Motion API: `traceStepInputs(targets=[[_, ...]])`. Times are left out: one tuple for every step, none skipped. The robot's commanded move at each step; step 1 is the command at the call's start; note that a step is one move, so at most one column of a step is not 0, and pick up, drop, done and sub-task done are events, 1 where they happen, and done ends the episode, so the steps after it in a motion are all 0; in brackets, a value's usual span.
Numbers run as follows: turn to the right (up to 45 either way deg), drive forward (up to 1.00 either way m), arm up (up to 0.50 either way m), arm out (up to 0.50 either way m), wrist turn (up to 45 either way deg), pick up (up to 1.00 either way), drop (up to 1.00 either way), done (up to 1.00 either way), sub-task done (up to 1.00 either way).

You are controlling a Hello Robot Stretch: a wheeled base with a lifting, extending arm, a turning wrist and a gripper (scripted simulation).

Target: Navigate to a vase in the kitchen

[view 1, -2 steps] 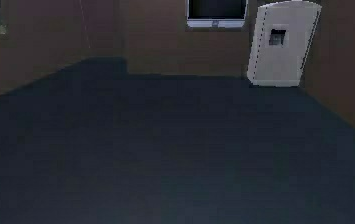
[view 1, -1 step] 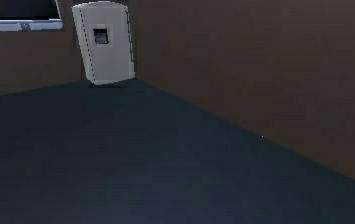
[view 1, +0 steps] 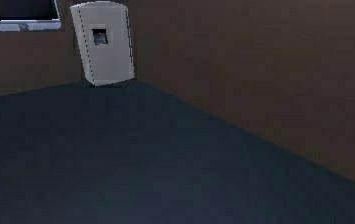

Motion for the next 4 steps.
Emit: traceStepInputs(targets=[[-45.0, 0.0, 0.0, 0.0, 0.0, 0.0, 0.0, 0.0, 0.0], [-39.0, 0.0, 0.0, 0.0, 0.0, 0.0, 0.0, 0.0, 0.0], [0.0, 0.35, 0.0, 0.0, 0.0, 0.0, 0.0, 0.0, 0.0], [-42.0, 0.0, 0.0, 0.0, 0.0, 0.0, 0.0, 0.0, 0.0]])
